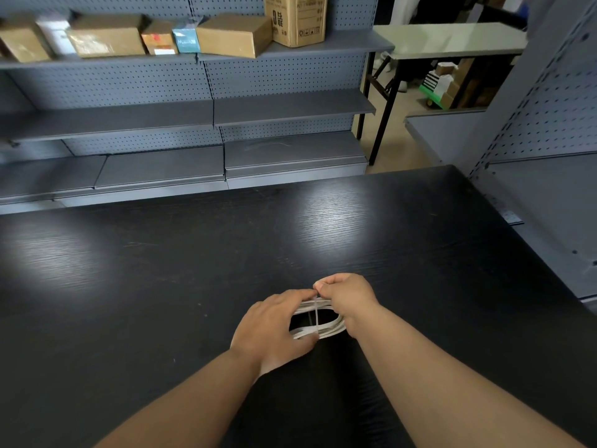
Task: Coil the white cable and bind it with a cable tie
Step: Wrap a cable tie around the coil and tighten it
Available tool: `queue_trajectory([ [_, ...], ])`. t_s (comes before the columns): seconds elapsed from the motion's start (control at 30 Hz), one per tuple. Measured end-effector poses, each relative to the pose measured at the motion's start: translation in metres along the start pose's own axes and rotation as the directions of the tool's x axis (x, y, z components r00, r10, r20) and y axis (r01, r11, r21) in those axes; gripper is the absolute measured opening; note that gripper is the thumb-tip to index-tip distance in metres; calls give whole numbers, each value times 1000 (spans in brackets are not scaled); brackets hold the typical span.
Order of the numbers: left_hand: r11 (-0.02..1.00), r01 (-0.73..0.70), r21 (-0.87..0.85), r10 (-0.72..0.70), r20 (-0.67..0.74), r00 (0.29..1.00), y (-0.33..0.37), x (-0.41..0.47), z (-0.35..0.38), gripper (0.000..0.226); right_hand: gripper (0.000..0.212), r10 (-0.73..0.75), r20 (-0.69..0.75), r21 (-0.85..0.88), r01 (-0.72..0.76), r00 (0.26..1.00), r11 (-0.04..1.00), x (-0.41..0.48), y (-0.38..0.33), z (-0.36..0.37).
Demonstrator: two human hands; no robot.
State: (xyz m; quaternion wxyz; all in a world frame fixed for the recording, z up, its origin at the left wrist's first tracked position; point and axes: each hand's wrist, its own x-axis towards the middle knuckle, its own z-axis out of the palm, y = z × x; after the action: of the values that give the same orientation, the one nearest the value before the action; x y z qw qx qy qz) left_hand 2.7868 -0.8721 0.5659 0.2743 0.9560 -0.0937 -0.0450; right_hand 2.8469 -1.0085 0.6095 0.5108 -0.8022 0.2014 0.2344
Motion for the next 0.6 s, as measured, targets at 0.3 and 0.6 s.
queue_trajectory([
  [0.3,1000,0,31,0,-2,1000,0,2,4,69,18,25,82,-48,-21,996,999,3,-9,-7],
  [0.6,1000,16,22,-16,-3,1000,0,5,6,65,10,-24,36,-52,26,999,998,6,-7,-3],
])
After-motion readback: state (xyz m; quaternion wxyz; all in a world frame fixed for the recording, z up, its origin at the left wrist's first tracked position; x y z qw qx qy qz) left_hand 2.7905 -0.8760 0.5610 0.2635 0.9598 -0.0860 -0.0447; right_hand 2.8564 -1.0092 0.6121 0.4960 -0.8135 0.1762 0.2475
